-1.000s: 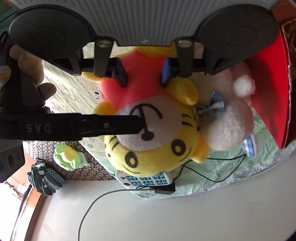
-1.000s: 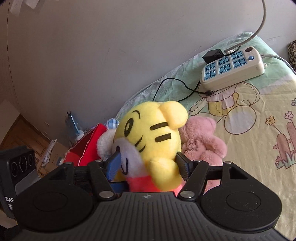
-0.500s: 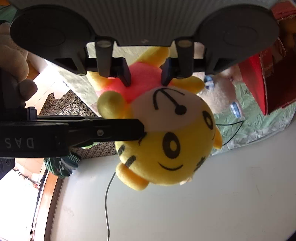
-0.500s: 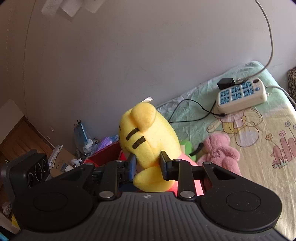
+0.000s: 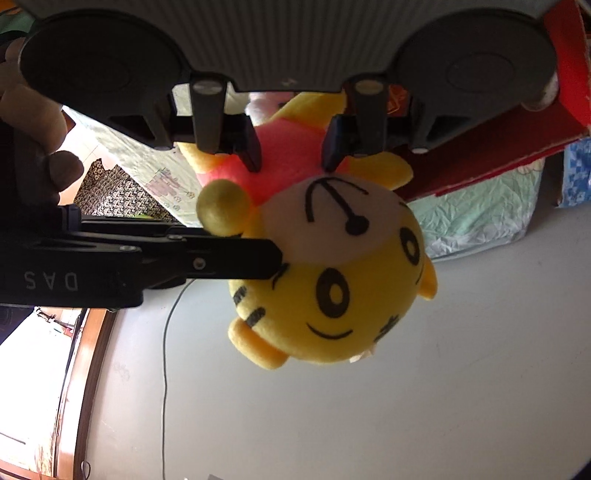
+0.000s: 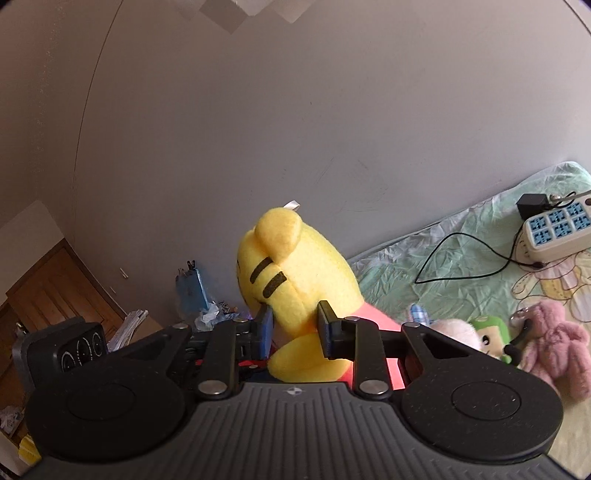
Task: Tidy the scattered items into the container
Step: 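Lift the tiger plush with the right gripper and carry it over the red box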
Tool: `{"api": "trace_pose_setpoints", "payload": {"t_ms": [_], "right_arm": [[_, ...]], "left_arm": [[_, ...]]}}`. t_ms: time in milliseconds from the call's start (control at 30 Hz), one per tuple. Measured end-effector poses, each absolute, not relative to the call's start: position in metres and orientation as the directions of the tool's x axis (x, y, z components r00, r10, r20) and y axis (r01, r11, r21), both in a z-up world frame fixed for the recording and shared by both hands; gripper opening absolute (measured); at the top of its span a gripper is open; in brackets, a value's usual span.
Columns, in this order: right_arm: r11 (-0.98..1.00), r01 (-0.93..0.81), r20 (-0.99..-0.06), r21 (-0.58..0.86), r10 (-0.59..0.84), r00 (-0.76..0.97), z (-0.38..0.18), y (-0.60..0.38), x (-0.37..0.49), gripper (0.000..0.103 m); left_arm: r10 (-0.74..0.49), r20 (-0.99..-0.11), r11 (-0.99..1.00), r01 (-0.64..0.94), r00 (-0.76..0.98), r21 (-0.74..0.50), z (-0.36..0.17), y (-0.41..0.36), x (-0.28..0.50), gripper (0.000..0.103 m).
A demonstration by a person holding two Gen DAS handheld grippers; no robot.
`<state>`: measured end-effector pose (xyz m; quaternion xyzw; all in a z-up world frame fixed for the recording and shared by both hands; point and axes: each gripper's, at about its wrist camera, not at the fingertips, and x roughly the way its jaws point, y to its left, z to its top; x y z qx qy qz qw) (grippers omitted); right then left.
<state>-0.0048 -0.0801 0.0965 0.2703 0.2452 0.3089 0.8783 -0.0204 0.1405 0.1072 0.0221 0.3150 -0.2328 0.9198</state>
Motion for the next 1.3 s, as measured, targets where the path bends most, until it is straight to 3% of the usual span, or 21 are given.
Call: {"api": "trace_pose_setpoints", "payload": {"t_ms": [200, 367, 400, 467, 533, 567, 600, 667, 767, 900, 1000, 1200, 1267, 1300], "right_arm": [[0.718, -0.363, -0.350, 0.594, 0.637, 0.687, 0.087, -0.021, 0.011, 0.027], [0.779, -0.321, -0.405, 0.539, 0.573, 0.713, 0.089, 0.011, 0.020, 0.025], [0.784, -0.305, -0.412, 0.540, 0.563, 0.716, 0.086, 0.014, 0.023, 0.022], [0.757, -0.271, -0.409, 0.595, 0.575, 0.708, 0.083, 0.017, 0.030, 0.001], [0.742, -0.248, -0.408, 0.623, 0.578, 0.707, 0.083, 0.018, 0.036, 0.000], [0.755, -0.235, -0.425, 0.612, 0.565, 0.707, 0.082, 0.022, 0.040, 0.000], [0.771, -0.216, -0.447, 0.600, 0.546, 0.709, 0.078, 0.025, 0.044, 0.000], [0.774, -0.197, -0.457, 0.602, 0.536, 0.710, 0.070, 0.026, 0.048, 0.000], [0.781, -0.221, -0.462, 0.584, 0.544, 0.701, 0.072, 0.029, 0.048, 0.000], [0.819, -0.265, -0.456, 0.509, 0.518, 0.723, 0.087, 0.032, 0.045, 0.030], [0.846, -0.250, -0.470, 0.471, 0.481, 0.740, 0.088, 0.026, 0.050, 0.032], [0.825, -0.201, -0.460, 0.528, 0.477, 0.749, 0.079, 0.003, 0.061, 0.033], [0.800, -0.197, -0.431, 0.566, 0.491, 0.757, 0.081, -0.006, 0.060, 0.043], [0.779, -0.195, -0.409, 0.595, 0.503, 0.762, 0.082, -0.012, 0.059, 0.056]], "left_arm": [[-0.462, -0.620, 0.869, 0.464, 0.635, -0.172, 0.082, 0.186, -0.004, 0.039], [-0.471, -0.632, 0.862, 0.475, 0.616, -0.179, 0.068, 0.198, 0.014, 0.050], [-0.471, -0.635, 0.862, 0.471, 0.612, -0.184, 0.067, 0.202, 0.017, 0.049], [-0.479, -0.626, 0.861, 0.467, 0.615, -0.201, 0.070, 0.213, 0.022, 0.046], [-0.471, -0.621, 0.867, 0.456, 0.626, -0.198, 0.070, 0.222, 0.029, 0.047], [-0.464, -0.626, 0.871, 0.453, 0.627, -0.192, 0.068, 0.226, 0.033, 0.052], [-0.463, -0.633, 0.871, 0.452, 0.621, -0.193, 0.064, 0.229, 0.038, 0.064], [-0.473, -0.650, 0.869, 0.439, 0.595, -0.230, 0.049, 0.236, 0.050, 0.071], [-0.500, -0.657, 0.857, 0.431, 0.564, -0.282, 0.034, 0.248, 0.058, 0.071], [-0.509, -0.641, 0.857, 0.408, 0.574, -0.315, 0.032, 0.261, 0.061, 0.065], [-0.507, -0.649, 0.860, 0.385, 0.568, -0.336, 0.027, 0.264, 0.074, 0.065], [-0.476, -0.688, 0.876, 0.367, 0.548, -0.314, 0.024, 0.262, 0.086, 0.070], [-0.464, -0.697, 0.881, 0.366, 0.547, -0.300, 0.023, 0.262, 0.088, 0.070], [-0.461, -0.701, 0.882, 0.368, 0.545, -0.294, 0.021, 0.263, 0.089, 0.070]]}}
